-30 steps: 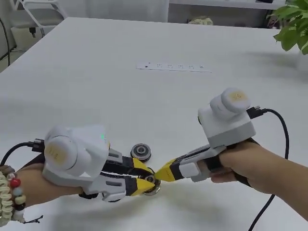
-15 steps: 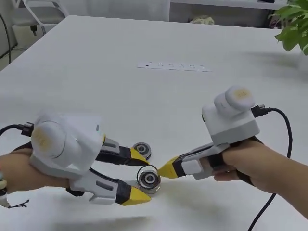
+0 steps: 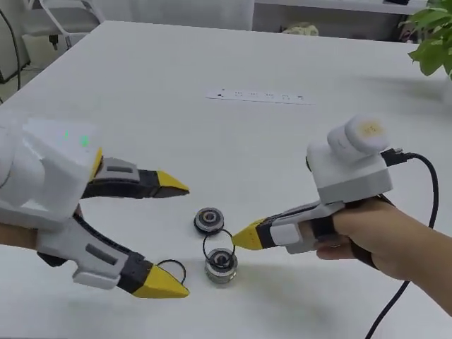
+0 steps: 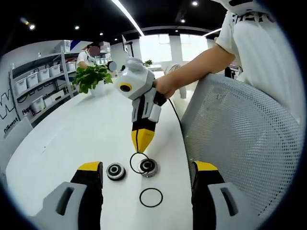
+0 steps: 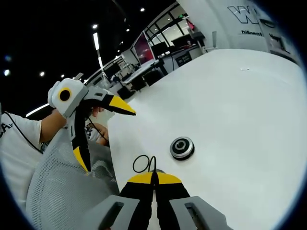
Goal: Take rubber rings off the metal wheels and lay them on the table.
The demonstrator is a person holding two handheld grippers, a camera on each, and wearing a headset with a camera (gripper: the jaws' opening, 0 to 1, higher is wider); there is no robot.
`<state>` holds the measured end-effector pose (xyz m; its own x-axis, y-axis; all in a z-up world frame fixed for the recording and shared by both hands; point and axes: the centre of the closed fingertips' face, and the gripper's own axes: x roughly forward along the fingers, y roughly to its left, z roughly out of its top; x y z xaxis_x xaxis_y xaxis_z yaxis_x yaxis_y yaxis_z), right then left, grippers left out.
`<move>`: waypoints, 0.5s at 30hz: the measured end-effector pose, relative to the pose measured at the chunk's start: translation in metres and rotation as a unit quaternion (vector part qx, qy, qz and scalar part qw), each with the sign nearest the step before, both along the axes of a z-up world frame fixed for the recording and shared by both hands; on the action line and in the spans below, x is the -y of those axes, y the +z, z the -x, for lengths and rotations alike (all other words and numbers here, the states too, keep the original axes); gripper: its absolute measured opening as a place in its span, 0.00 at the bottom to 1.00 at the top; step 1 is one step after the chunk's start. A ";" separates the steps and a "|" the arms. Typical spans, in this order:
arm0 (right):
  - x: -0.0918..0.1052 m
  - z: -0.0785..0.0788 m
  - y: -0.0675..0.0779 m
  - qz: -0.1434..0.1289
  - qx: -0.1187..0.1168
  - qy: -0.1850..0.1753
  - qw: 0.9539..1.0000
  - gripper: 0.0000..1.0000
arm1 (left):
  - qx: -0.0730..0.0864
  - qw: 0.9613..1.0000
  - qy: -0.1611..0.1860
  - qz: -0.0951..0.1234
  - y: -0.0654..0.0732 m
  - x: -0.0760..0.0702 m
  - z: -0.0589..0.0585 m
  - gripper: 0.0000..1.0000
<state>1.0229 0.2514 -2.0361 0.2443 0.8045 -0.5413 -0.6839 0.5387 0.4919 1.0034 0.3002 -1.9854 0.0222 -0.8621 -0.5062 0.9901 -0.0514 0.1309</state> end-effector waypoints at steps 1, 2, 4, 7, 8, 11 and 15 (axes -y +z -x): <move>-0.001 0.000 0.002 -0.002 0.002 -0.001 1.000 0.00 | 0.002 1.000 0.007 -0.002 0.002 -0.005 -0.002 0.76; -0.001 -0.001 0.003 -0.004 0.002 -0.001 1.000 0.00 | 0.004 1.000 0.011 -0.001 0.003 -0.009 -0.002 0.77; -0.003 -0.001 0.006 -0.008 0.005 -0.002 1.000 0.00 | 0.009 1.000 0.023 0.000 0.006 -0.018 -0.005 0.81; -0.007 -0.001 0.010 -0.010 0.010 0.001 1.000 0.00 | 0.012 0.999 0.044 0.004 0.010 -0.031 -0.008 0.83; -0.008 -0.001 0.011 -0.012 0.011 0.002 1.000 0.00 | 0.011 0.999 0.053 0.001 0.010 -0.036 -0.009 0.83; -0.014 0.002 0.016 -0.021 0.015 0.009 1.000 0.00 | 0.016 0.997 0.078 0.002 0.010 -0.049 -0.012 0.88; -0.022 0.003 0.018 -0.023 0.020 0.019 0.999 0.00 | 0.004 0.993 0.117 0.023 0.013 -0.064 -0.014 0.89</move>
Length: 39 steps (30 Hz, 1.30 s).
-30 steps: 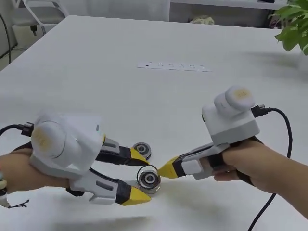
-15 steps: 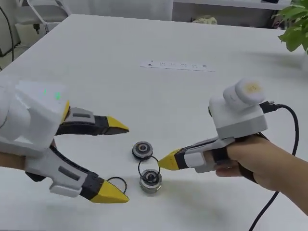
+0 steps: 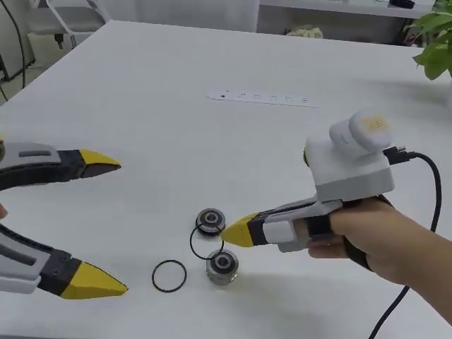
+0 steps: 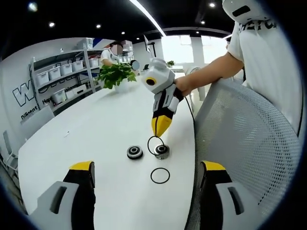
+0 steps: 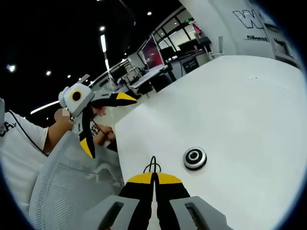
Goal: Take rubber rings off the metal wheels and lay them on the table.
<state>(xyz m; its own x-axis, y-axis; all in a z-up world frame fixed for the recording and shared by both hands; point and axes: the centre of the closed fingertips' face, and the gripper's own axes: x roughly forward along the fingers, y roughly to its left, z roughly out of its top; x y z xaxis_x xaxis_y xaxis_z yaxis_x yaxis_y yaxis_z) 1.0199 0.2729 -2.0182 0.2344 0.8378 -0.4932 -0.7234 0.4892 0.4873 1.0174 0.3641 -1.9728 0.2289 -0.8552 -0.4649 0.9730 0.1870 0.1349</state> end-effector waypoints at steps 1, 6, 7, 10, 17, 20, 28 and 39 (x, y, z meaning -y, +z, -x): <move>-0.001 0.000 0.000 0.000 0.000 0.001 1.000 0.00 | -0.001 1.000 0.006 -0.001 -0.001 -0.004 0.001 0.89; -0.012 0.007 0.003 -0.002 0.003 0.018 1.000 0.00 | -0.006 0.999 0.038 0.001 -0.005 -0.021 0.004 0.90; -0.013 0.008 0.003 -0.003 0.004 0.021 1.000 0.00 | -0.009 0.999 0.043 0.005 -0.006 -0.023 0.004 0.91; -0.021 0.011 0.004 -0.002 0.009 0.029 1.000 0.00 | -0.018 0.998 0.056 0.008 -0.012 -0.029 0.008 0.91; -0.031 0.012 -0.003 0.013 0.025 0.043 0.999 0.00 | -0.030 0.997 0.076 0.016 -0.017 -0.035 0.015 0.90; -0.036 0.014 -0.008 0.023 0.034 0.048 0.998 0.00 | -0.032 0.996 0.082 0.021 -0.018 -0.035 0.016 0.90; -0.042 0.009 -0.034 0.079 0.070 0.054 0.993 0.00 | -0.032 0.995 0.095 0.025 -0.020 -0.039 0.016 0.90; -0.033 0.001 -0.049 0.116 0.090 0.048 0.988 0.00 | -0.030 0.994 0.104 0.030 -0.019 -0.041 0.016 0.89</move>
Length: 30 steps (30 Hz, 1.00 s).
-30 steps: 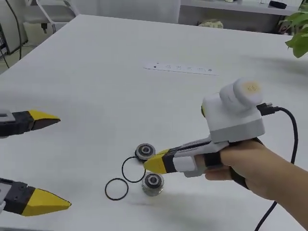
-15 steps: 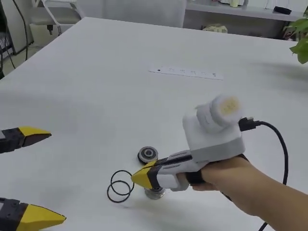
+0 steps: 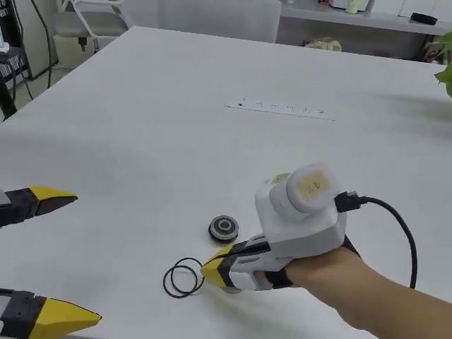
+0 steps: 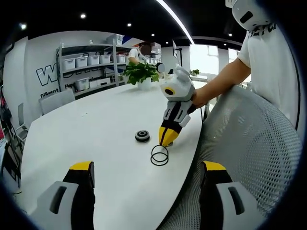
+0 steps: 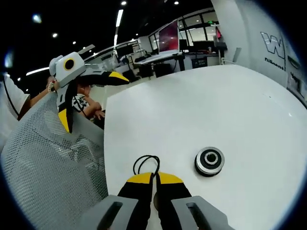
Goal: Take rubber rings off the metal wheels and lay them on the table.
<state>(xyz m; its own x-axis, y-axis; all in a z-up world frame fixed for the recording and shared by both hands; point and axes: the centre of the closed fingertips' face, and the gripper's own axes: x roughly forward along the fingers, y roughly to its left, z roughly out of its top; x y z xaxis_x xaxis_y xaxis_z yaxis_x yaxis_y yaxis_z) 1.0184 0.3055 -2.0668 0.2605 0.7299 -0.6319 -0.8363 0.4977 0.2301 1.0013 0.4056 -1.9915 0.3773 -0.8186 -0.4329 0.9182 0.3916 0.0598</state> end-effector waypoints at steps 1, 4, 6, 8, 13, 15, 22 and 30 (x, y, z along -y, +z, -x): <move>0.001 -0.001 0.000 0.002 0.004 -0.001 1.000 0.00 | 0.000 1.000 0.000 0.000 0.000 0.001 0.000 0.89; 0.004 -0.004 0.001 0.000 0.000 -0.008 1.000 0.00 | 0.000 1.000 0.000 0.000 0.000 0.002 0.000 0.89; 0.006 -0.006 0.002 -0.005 -0.003 -0.014 1.000 0.00 | -0.001 1.000 0.000 0.000 0.000 0.003 0.001 0.89; 0.008 -0.008 0.003 -0.005 -0.001 -0.018 1.000 0.00 | -0.002 1.000 -0.003 0.000 -0.001 0.005 0.001 0.89; 0.011 -0.014 0.011 -0.019 0.004 -0.031 0.999 0.01 | -0.001 1.000 -0.007 -0.002 0.000 0.006 0.000 0.89; 0.013 -0.017 0.014 -0.025 0.008 -0.037 0.999 0.01 | 0.000 1.000 -0.007 -0.003 0.001 0.006 -0.001 0.89; 0.020 -0.026 0.025 -0.044 0.018 -0.055 0.997 0.03 | 0.004 1.000 -0.013 -0.008 0.004 0.006 -0.004 0.88; 0.032 -0.037 0.035 -0.058 0.041 -0.069 0.995 0.08 | 0.015 0.999 -0.028 -0.010 0.014 0.015 -0.011 0.85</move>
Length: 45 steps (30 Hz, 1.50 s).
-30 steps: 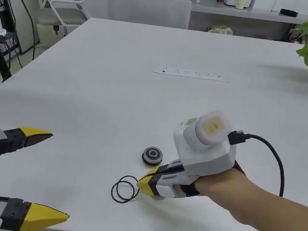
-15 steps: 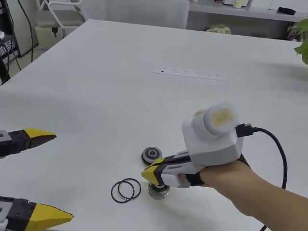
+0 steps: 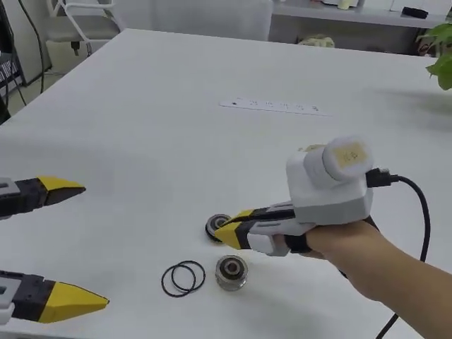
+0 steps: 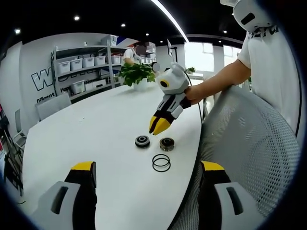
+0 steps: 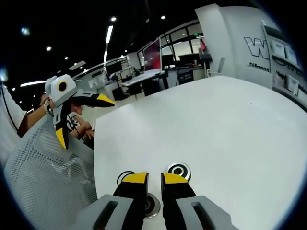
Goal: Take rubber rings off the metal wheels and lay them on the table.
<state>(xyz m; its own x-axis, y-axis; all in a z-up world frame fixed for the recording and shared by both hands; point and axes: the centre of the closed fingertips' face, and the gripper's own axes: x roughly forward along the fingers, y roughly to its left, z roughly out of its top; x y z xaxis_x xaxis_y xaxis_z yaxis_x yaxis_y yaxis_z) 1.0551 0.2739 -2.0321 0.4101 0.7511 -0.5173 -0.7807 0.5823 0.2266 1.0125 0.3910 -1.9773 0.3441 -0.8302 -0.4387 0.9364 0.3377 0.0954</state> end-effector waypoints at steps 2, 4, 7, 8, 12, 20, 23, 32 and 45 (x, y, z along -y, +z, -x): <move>0.004 -0.004 0.002 -0.004 0.006 -0.007 1.000 0.10 | 0.004 1.000 -0.005 -0.002 0.003 0.003 -0.003 0.86; 0.008 -0.007 0.004 -0.007 0.012 -0.013 1.000 0.11 | 0.008 1.000 -0.012 -0.003 0.007 0.007 -0.007 0.85; 0.014 -0.011 0.005 -0.006 0.022 -0.020 1.000 0.14 | 0.017 1.000 -0.021 -0.002 0.014 0.013 -0.015 0.85; 0.016 -0.012 0.005 -0.006 0.024 -0.022 0.999 0.15 | 0.019 0.999 -0.026 -0.001 0.017 0.016 -0.019 0.85; 0.023 -0.015 0.005 -0.003 0.035 -0.025 0.999 0.18 | 0.029 0.999 -0.041 0.002 0.026 0.028 -0.030 0.82; 0.035 -0.018 -0.004 0.014 0.038 -0.030 0.999 0.22 | 0.038 0.996 -0.084 0.012 0.034 0.064 -0.049 0.74; 0.038 -0.018 -0.007 0.018 0.034 -0.031 0.999 0.22 | 0.040 0.994 -0.096 0.016 0.032 0.079 -0.056 0.70; 0.044 -0.017 -0.014 0.023 0.026 -0.034 0.999 0.22 | 0.032 0.991 -0.129 -0.002 0.003 0.110 -0.067 0.58; 0.045 -0.014 -0.020 0.031 0.017 -0.027 0.999 0.21 | 0.004 0.994 -0.113 -0.011 -0.042 0.129 -0.082 0.38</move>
